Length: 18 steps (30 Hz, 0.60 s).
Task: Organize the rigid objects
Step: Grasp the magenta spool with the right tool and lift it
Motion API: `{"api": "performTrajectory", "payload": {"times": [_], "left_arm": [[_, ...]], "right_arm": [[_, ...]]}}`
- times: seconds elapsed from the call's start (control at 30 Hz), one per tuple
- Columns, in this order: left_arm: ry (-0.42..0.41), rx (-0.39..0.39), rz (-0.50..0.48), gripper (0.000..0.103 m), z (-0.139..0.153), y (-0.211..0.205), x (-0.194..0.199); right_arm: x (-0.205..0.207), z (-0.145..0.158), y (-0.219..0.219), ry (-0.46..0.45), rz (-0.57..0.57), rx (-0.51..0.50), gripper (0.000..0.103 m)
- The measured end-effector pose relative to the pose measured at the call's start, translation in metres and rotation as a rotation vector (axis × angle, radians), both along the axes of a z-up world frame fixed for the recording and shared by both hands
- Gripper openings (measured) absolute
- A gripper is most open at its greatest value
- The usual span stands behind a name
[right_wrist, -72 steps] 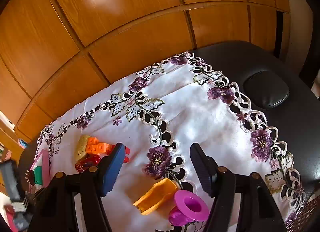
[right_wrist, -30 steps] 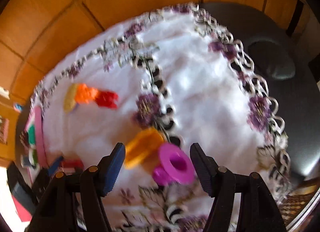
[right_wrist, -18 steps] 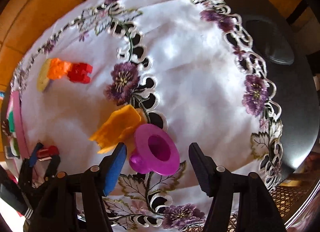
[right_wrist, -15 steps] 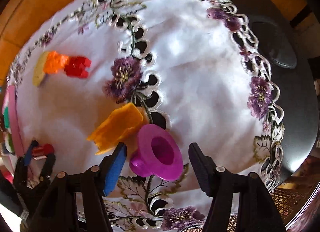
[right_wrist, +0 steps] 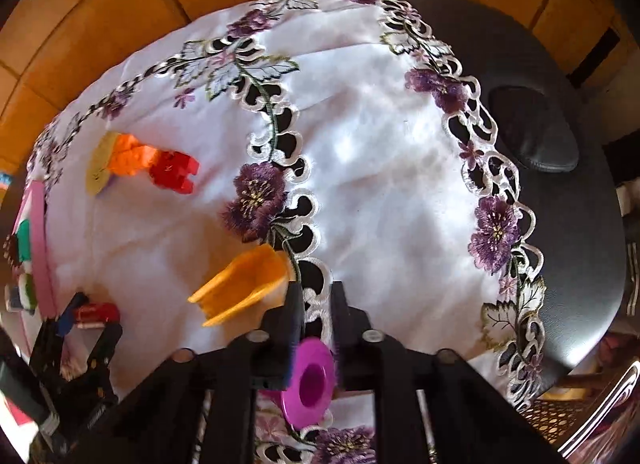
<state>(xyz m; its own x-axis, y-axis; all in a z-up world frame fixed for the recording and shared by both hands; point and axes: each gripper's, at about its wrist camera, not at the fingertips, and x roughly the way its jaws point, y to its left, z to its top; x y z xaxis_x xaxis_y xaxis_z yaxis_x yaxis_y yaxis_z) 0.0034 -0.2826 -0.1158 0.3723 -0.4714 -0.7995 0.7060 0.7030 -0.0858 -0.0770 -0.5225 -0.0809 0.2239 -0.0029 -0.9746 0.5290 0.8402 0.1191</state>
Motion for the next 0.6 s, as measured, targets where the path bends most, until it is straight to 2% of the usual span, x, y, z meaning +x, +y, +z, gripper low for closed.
{"api": "performTrajectory", "payload": {"times": [0.1,0.17,0.4,0.43,0.47,0.57,0.6], "left_arm": [[0.001,-0.002,0.003,0.073,0.0,0.0,0.0],[0.002,-0.003,0.005,0.073,0.0,-0.001,0.0],[0.002,-0.004,0.006,0.073,0.0,-0.001,0.001],[0.001,-0.003,0.005,0.073,0.0,-0.001,0.001],[0.0,-0.003,0.005,0.073,0.0,-0.001,0.001],[0.0,-0.007,0.001,0.073,0.0,0.0,0.001],[0.0,-0.008,0.0,0.073,0.0,0.0,0.001]], "right_arm": [[-0.009,0.002,0.01,0.023,0.1,-0.001,0.043],[-0.012,0.004,0.02,0.046,0.163,-0.011,0.046],[0.0,-0.021,0.052,0.192,0.291,-0.08,0.046],[0.004,-0.026,0.055,0.219,0.304,-0.092,0.044],[0.006,-0.031,0.059,0.244,0.323,-0.105,0.035],[0.01,-0.033,0.069,0.245,0.349,-0.157,0.032],[0.01,-0.029,0.07,0.229,0.345,-0.166,0.018]]}}
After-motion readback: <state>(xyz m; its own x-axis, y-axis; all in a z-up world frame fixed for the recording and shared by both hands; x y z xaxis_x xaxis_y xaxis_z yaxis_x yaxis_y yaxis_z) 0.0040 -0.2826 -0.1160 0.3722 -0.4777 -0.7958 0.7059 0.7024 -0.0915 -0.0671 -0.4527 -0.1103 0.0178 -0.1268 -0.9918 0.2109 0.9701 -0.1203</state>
